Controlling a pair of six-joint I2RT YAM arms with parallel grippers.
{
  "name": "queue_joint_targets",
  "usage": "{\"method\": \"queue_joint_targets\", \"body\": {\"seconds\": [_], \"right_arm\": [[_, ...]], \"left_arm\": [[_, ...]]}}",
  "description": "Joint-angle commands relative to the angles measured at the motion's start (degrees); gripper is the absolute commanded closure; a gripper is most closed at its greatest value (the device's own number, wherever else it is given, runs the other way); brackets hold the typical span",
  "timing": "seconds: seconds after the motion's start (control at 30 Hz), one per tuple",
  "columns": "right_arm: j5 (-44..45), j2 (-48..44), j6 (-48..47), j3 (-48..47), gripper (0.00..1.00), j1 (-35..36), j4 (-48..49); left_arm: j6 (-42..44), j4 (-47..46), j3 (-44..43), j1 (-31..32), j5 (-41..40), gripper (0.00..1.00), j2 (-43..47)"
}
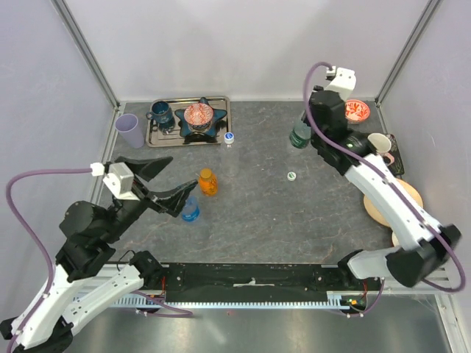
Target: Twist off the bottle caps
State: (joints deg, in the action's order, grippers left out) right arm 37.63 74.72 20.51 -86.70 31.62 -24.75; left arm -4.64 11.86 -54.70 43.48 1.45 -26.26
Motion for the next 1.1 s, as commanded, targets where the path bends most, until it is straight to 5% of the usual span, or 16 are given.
{"method": "queue_joint_targets", "body": {"seconds": [0.0, 0.2, 0.43, 0.93, 1.07], "right_arm": [[12.5, 7.3, -0.2, 3.6, 1.0, -6.4, 8.1], [4.7, 14.2, -2.3, 6.1, 1.0, -16.4, 22.1], [5.9, 26.6, -2.3, -6.0, 1.0, -21.2, 21.5], [0.3, 38.1, -2.1, -10.0, 1.0, -23.6, 22.1], [-1.0, 38.7, -2.2, -11.2, 0.84, -23.5, 20.3]], "left_arm": [[-3.8, 0.0, 6.6, 0.0, -1.8, 0.01, 1.5], [-9.0, -1.0, 10.7, 0.0, -3.7, 0.01, 1.4], [-9.9, -2.3, 12.7, -0.1, -3.2, 0.01, 0.2], [-9.2, -4.6, 14.2, 0.0, -2.8, 0.02, -5.5], [-9.2, -4.4, 13.9, 0.0, -2.8, 0.02, -5.5]]}}
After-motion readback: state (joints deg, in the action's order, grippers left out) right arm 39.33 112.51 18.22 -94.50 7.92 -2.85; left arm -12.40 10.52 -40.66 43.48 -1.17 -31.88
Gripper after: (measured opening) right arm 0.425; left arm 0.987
